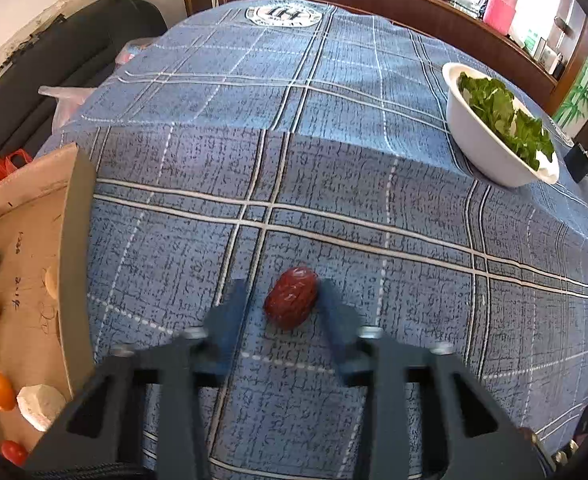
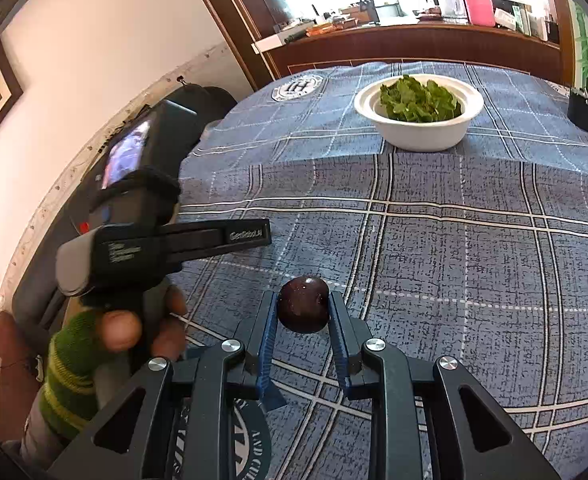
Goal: Organize fruits
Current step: 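Grasp the dark date with the right tool while the left tool grasps the red date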
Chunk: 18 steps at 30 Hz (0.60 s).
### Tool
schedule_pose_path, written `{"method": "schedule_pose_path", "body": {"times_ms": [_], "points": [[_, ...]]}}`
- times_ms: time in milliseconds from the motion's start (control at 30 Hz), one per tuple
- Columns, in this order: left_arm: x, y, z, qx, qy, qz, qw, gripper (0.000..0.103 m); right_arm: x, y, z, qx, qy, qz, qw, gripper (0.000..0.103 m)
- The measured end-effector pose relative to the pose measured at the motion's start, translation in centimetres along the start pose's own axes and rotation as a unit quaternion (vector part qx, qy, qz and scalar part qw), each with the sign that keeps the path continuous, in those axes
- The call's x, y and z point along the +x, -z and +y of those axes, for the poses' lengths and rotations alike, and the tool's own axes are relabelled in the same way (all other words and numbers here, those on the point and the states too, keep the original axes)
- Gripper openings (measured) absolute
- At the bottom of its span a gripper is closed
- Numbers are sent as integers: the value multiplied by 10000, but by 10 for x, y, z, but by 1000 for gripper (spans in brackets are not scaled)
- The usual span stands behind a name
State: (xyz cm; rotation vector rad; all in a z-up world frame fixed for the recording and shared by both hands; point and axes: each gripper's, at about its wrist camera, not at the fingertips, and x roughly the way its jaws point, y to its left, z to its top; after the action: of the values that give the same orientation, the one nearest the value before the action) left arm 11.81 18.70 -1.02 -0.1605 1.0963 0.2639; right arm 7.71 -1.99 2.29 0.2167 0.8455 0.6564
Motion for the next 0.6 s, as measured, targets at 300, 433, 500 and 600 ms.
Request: {"method": "schedule_pose_path", "body": {"times_ms": [300, 433, 500, 600], "points": [[-27, 22, 3, 0, 220, -90, 9997, 18, -24, 4, 5, 15, -37, -197, 9998, 25], [-46, 36, 5, 8, 329, -161, 9993, 18, -33, 10, 8, 1, -35, -230, 9997, 25], [-53, 41, 9, 3, 322, -210, 9993, 18, -36, 13, 10, -8, -44, -224, 9997, 25], [-66, 49, 15, -21, 335, -291, 9990, 18, -40, 18, 15, -31, -70, -223, 9997, 25]]}}
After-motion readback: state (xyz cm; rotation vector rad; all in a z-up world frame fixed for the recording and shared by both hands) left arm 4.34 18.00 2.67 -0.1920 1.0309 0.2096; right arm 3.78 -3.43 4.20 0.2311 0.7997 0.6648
